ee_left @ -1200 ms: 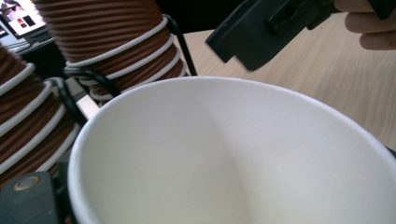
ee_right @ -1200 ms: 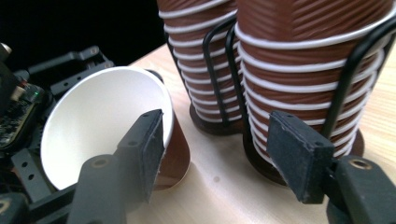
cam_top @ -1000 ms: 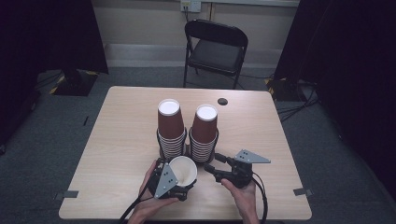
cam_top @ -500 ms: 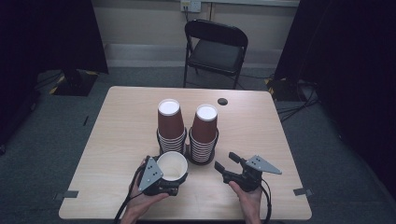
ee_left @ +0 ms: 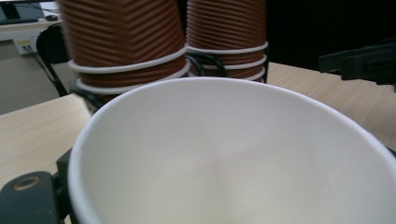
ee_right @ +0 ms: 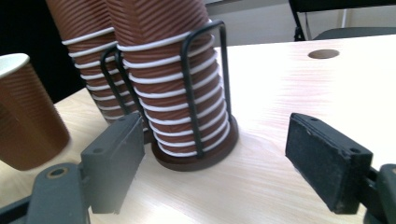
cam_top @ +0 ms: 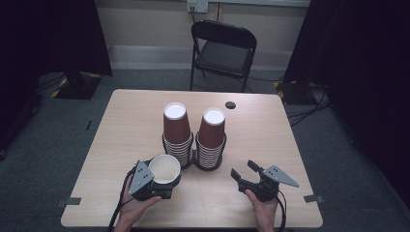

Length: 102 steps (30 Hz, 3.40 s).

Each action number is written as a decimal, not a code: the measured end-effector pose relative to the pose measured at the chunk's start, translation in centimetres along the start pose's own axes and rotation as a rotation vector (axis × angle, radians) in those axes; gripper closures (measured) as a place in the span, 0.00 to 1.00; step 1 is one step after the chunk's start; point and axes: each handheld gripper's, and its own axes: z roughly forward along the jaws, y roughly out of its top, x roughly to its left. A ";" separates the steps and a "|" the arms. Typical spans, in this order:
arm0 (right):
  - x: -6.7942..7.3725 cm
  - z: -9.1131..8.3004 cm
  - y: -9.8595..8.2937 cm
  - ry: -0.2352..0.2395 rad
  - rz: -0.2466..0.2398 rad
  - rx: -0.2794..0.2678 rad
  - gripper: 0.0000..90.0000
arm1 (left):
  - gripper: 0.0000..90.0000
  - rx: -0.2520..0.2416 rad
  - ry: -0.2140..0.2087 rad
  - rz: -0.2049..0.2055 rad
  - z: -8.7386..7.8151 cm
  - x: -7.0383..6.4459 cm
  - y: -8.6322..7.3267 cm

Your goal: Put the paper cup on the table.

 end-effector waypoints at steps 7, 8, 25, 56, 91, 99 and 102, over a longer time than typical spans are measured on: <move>-0.4 -0.2 -0.7 -0.051 -0.010 0.002 0.20 | 0.09 -0.007 0.067 -0.016 -0.7 1.8 0.1; -0.5 -0.2 -0.8 -0.061 -0.006 0.002 0.20 | 0.09 -0.009 0.070 -0.020 -0.8 2.0 0.1; -0.9 -0.2 -2.5 -0.134 -0.070 -0.024 0.21 | 0.09 -0.031 0.145 -0.152 -0.9 6.0 -0.2; -0.4 -0.4 -2.8 -0.162 -0.116 -0.072 0.18 | 0.09 0.021 0.274 -0.246 4.4 12.1 -0.7; -0.4 -0.4 -2.8 -0.158 -0.115 -0.070 0.18 | 0.13 0.236 0.278 -0.192 5.2 11.5 -3.0; -0.4 -0.4 -2.8 -0.160 -0.117 -0.071 0.18 | 0.17 0.309 0.284 -0.189 5.3 11.6 -3.9; -0.4 -0.4 -2.8 -0.160 -0.115 -0.072 0.18 | 0.17 0.318 0.296 -0.178 5.1 11.5 -4.2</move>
